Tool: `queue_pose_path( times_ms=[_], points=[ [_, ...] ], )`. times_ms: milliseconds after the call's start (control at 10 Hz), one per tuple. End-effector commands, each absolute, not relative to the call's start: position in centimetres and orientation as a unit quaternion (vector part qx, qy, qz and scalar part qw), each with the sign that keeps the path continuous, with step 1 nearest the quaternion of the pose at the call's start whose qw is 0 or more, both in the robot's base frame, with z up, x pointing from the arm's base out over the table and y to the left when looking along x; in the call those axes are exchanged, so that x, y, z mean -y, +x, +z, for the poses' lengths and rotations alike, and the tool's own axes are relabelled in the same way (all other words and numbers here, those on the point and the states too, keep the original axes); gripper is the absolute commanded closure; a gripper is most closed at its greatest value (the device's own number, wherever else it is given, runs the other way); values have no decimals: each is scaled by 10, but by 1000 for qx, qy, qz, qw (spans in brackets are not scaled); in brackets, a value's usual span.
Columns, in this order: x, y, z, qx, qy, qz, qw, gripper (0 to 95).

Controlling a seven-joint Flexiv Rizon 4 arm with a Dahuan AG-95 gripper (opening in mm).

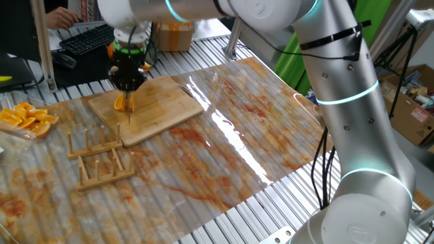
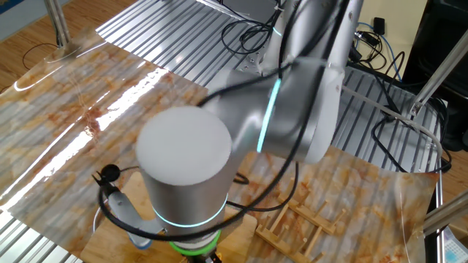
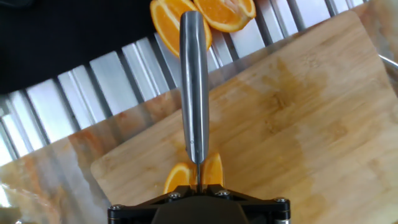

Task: Chop the orange

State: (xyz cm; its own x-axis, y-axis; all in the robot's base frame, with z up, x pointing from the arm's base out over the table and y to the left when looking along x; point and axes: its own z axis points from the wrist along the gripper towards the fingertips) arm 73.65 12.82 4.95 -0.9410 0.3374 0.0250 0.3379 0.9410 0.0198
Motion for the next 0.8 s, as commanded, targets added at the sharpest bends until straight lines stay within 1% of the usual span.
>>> queue_pose_path(
  times_ms=[100, 800],
  points=[
    [-127, 731, 55, 985, -170, -11, 12, 950],
    [-115, 723, 74, 988, -152, -11, 22, 950]
  ],
)
